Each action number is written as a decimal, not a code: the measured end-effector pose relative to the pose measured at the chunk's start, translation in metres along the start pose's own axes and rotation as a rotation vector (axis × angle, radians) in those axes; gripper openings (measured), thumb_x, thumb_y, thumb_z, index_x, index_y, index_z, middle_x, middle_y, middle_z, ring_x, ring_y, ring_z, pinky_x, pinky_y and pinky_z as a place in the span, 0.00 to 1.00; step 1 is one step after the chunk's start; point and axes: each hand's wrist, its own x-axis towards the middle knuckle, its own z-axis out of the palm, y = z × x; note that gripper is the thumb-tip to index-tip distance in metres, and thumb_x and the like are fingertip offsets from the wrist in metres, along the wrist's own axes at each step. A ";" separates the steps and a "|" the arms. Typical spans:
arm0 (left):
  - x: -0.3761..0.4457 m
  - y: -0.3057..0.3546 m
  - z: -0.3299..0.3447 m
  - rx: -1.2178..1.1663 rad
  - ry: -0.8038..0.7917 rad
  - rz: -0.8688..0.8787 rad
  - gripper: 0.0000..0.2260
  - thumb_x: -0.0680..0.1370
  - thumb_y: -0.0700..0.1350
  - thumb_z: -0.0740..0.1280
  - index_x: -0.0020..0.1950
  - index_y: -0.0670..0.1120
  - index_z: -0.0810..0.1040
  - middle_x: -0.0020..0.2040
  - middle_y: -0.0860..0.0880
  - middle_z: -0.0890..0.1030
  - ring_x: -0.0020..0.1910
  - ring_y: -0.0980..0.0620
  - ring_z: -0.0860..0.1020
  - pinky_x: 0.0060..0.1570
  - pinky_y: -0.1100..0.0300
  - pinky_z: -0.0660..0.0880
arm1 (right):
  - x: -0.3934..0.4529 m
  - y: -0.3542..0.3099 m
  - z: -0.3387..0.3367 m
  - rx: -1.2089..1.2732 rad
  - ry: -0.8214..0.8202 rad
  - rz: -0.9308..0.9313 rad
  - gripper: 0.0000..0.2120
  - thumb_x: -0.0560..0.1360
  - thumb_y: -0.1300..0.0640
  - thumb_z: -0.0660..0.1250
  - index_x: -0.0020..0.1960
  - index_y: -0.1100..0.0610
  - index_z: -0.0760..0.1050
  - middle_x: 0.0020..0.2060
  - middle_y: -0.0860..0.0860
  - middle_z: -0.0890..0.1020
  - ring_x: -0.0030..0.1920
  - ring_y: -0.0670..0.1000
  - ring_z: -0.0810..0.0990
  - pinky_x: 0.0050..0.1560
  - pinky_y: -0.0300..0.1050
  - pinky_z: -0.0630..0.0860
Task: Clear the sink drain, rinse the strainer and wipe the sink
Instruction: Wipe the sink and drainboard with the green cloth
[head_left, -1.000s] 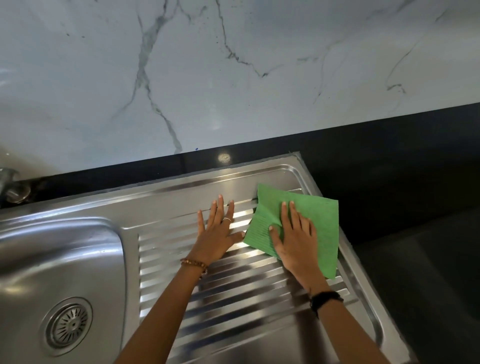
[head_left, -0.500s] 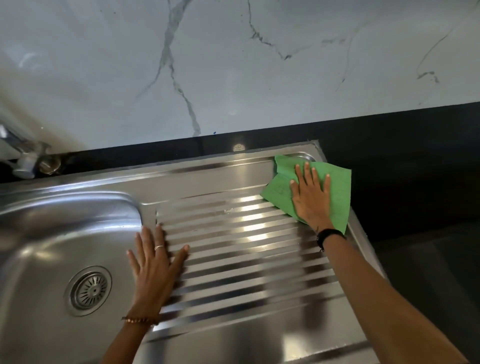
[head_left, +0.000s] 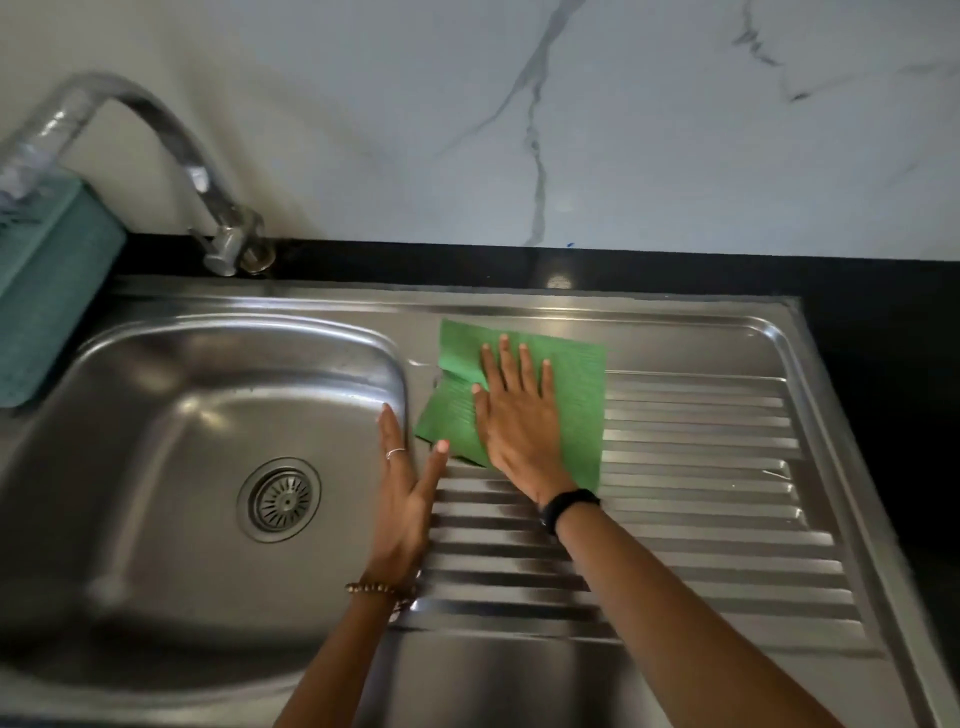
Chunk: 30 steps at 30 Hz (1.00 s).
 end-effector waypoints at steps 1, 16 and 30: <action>-0.001 0.000 -0.001 -0.126 -0.004 -0.019 0.33 0.72 0.63 0.61 0.70 0.70 0.44 0.78 0.56 0.50 0.76 0.56 0.53 0.75 0.45 0.54 | 0.006 -0.015 0.001 0.020 -0.014 -0.034 0.26 0.81 0.48 0.41 0.77 0.54 0.44 0.77 0.54 0.46 0.77 0.56 0.43 0.75 0.58 0.38; -0.029 -0.006 -0.002 0.305 0.008 0.135 0.35 0.69 0.69 0.53 0.70 0.67 0.37 0.74 0.59 0.34 0.73 0.61 0.34 0.71 0.53 0.31 | -0.024 -0.031 0.016 -0.094 -0.135 -0.414 0.25 0.81 0.47 0.45 0.77 0.50 0.44 0.77 0.49 0.48 0.77 0.54 0.44 0.74 0.58 0.37; -0.032 -0.001 0.039 1.119 -0.449 0.285 0.48 0.60 0.79 0.37 0.70 0.54 0.27 0.69 0.49 0.23 0.68 0.46 0.24 0.64 0.41 0.24 | -0.086 0.203 -0.046 -0.012 0.032 0.251 0.23 0.82 0.49 0.44 0.76 0.47 0.47 0.77 0.49 0.50 0.77 0.51 0.47 0.76 0.58 0.44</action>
